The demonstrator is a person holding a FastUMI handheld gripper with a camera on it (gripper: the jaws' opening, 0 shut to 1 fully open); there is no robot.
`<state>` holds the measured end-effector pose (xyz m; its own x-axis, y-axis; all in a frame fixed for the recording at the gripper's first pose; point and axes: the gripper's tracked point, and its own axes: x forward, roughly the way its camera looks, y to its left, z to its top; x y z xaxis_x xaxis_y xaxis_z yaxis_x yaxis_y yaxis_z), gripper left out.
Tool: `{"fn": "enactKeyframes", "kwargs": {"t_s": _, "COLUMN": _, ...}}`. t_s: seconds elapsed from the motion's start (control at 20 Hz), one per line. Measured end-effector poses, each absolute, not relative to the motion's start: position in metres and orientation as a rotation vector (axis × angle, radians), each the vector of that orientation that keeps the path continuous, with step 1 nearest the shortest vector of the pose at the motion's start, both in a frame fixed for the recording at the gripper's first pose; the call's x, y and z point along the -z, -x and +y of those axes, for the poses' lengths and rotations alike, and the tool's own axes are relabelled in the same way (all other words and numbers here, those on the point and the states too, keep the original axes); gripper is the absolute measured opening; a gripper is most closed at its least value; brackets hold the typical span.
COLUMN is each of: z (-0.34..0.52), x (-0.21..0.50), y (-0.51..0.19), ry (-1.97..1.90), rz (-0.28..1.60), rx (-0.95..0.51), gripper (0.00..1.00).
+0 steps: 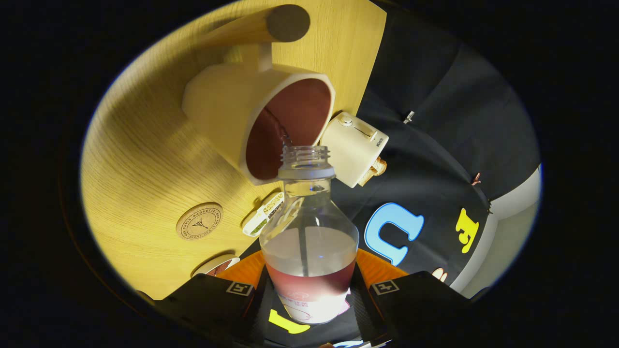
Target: Take the bottle from table, then pour the juice into the cup, finally place the bottle on the coaster
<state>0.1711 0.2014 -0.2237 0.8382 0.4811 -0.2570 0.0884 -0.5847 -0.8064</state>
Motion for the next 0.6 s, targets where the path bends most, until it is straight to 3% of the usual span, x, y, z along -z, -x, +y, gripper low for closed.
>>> {"fn": "enactKeyframes", "kwargs": {"t_s": 0.6, "z": 0.217, "x": 0.203, "y": -0.177, "ry": 2.214, "rz": -0.447, "rx": -0.572, "gripper": 0.73}}
